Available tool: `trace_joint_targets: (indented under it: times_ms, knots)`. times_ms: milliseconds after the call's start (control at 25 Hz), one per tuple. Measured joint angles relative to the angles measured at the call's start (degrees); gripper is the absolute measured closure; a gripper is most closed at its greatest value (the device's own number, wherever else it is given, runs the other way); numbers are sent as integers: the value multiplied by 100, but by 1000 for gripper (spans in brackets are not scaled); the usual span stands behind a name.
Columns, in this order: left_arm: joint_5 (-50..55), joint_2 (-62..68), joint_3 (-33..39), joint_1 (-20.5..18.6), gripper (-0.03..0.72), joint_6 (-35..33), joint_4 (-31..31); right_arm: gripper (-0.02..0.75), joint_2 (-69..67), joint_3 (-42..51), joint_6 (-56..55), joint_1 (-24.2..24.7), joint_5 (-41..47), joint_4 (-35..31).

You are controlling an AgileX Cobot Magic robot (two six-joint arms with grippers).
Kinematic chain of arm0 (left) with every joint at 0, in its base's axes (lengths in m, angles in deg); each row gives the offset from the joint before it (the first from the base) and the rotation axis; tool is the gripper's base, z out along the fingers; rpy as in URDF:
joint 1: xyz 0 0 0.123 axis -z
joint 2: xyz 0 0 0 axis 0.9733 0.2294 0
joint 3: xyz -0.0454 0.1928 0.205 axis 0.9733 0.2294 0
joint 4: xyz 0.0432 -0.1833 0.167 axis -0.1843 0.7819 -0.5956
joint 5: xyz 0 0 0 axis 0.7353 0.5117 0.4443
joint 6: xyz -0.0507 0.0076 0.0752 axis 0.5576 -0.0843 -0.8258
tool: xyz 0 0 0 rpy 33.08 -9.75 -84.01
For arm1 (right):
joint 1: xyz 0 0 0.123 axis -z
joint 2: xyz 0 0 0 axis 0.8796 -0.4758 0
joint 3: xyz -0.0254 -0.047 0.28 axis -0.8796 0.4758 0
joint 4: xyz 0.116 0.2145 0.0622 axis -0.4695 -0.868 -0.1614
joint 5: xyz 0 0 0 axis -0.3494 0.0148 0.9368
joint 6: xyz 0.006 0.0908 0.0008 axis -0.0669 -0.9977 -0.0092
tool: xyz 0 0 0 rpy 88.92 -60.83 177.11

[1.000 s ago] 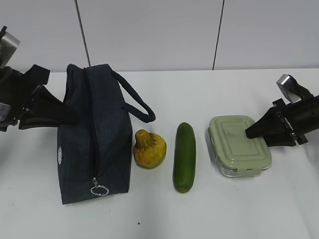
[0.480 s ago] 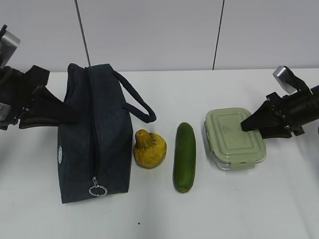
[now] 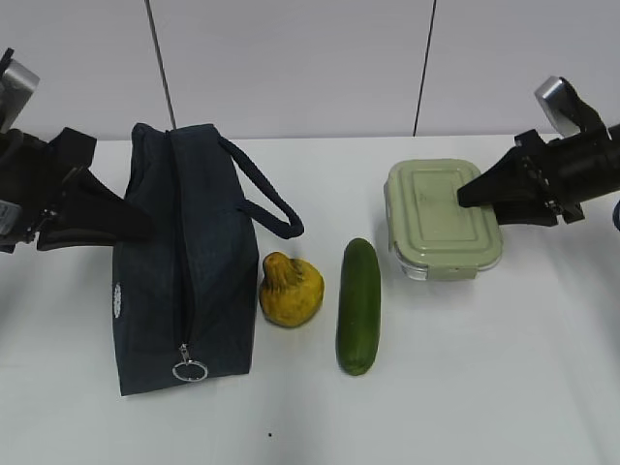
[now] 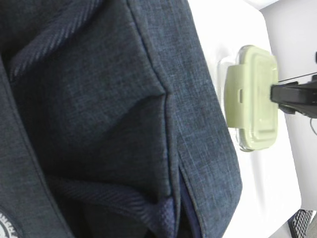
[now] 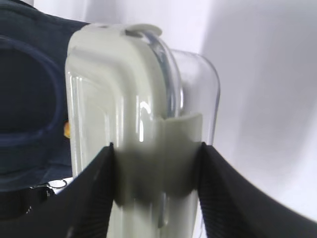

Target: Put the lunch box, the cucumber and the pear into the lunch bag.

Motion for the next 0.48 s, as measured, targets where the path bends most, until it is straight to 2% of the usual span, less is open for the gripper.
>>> trace_joint_targets:
  times_ms: [480]
  knots:
    - [-24, 0, 0, 0, 701, -4, 0, 361, 752, -100, -275, -793, 35, -941]
